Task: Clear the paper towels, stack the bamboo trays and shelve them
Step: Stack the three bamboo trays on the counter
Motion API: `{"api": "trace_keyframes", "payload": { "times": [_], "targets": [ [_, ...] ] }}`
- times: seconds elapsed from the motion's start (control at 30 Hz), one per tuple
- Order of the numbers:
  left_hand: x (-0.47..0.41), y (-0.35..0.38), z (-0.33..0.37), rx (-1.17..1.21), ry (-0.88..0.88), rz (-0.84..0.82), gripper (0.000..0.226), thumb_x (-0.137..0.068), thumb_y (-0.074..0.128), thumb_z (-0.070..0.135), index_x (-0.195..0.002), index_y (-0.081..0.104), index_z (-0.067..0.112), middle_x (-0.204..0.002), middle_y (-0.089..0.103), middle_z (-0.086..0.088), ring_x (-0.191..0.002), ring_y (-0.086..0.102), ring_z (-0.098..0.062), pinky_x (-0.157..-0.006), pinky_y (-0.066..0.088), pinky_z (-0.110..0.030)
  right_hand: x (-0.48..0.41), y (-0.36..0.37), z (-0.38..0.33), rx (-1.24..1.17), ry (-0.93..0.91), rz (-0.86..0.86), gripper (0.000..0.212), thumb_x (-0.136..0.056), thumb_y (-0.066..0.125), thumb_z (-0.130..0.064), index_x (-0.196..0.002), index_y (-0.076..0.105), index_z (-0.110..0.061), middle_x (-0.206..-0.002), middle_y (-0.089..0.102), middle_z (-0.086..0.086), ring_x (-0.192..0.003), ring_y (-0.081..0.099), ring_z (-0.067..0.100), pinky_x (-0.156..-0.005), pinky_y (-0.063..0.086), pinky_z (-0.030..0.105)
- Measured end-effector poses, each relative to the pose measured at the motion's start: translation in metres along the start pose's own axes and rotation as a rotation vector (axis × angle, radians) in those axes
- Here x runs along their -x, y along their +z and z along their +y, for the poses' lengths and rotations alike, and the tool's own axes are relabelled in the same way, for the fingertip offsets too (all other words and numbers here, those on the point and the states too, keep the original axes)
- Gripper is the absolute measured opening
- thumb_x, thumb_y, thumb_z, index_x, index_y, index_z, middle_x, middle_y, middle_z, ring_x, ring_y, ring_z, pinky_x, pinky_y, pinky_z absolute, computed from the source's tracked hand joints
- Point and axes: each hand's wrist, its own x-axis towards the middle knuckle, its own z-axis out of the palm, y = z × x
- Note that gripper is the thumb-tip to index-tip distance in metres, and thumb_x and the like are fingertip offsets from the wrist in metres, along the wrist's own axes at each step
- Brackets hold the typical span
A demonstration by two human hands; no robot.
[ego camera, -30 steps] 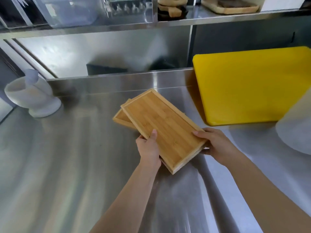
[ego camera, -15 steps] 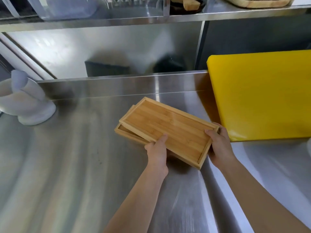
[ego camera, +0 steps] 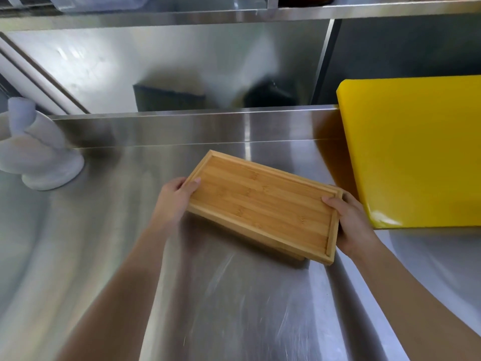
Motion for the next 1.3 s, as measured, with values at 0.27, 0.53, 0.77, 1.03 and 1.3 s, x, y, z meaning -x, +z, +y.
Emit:
{"api": "trace_keyframes", "payload": {
  "times": [0.27,0.53,0.77,1.03,1.3],
  "targets": [
    [-0.031,-0.008,-0.001,0.063,-0.141,-0.222,0.02,-0.092,0.053,0.012,-0.079,0.068,0.011,-0.061,0.074,0.005,-0.073,0.064,-0.019,-0.08,0.049,-0.032,-0.009,0.017,-0.005,0.031,-0.125,0.111,0.039,-0.087,0.054,-0.015,-0.125,0.046,-0.022,-0.106,0.057,0.0,-0.094,0.057,0.018,-0.069,0.049,0.036],
    [-0.027,-0.001,-0.007,0.144,-0.207,-0.228,0.013,-0.086,0.052,0.002,-0.09,0.065,0.0,-0.078,0.068,-0.01,-0.074,0.063,-0.021,-0.084,0.047,-0.033,-0.011,0.022,0.01,0.014,-0.124,0.15,0.033,-0.088,0.049,-0.007,-0.118,0.049,-0.022,-0.098,0.056,-0.005,-0.09,0.056,0.015,-0.065,0.047,0.03],
    [-0.037,0.0,-0.013,0.163,-0.152,-0.216,0.03,-0.089,0.048,-0.003,-0.075,0.067,0.016,-0.057,0.072,0.009,-0.071,0.063,-0.013,-0.08,0.049,-0.028,-0.018,0.021,0.027,0.054,-0.107,0.194,0.048,-0.088,0.048,-0.005,-0.134,0.041,-0.021,-0.125,0.051,0.005,-0.1,0.054,0.018,-0.073,0.047,0.033],
    [-0.043,-0.002,-0.011,0.035,-0.088,-0.265,0.029,-0.094,0.045,0.003,-0.112,0.062,0.018,-0.096,0.068,0.002,-0.095,0.06,-0.018,-0.092,0.044,-0.028,-0.025,0.024,0.029,0.085,-0.115,0.231,0.05,-0.089,0.049,-0.006,-0.135,0.04,-0.023,-0.13,0.048,0.004,-0.115,0.048,0.024,-0.091,0.044,0.041],
    [-0.043,-0.002,-0.013,-0.029,-0.103,-0.239,0.027,-0.094,0.05,0.016,-0.118,0.061,0.02,-0.111,0.067,-0.003,-0.109,0.059,-0.021,-0.107,0.038,-0.036,-0.026,0.024,0.031,0.113,-0.14,0.231,0.045,-0.089,0.05,-0.006,-0.13,0.043,-0.022,-0.123,0.049,0.002,-0.108,0.049,0.021,-0.08,0.045,0.033]
  ]
}}
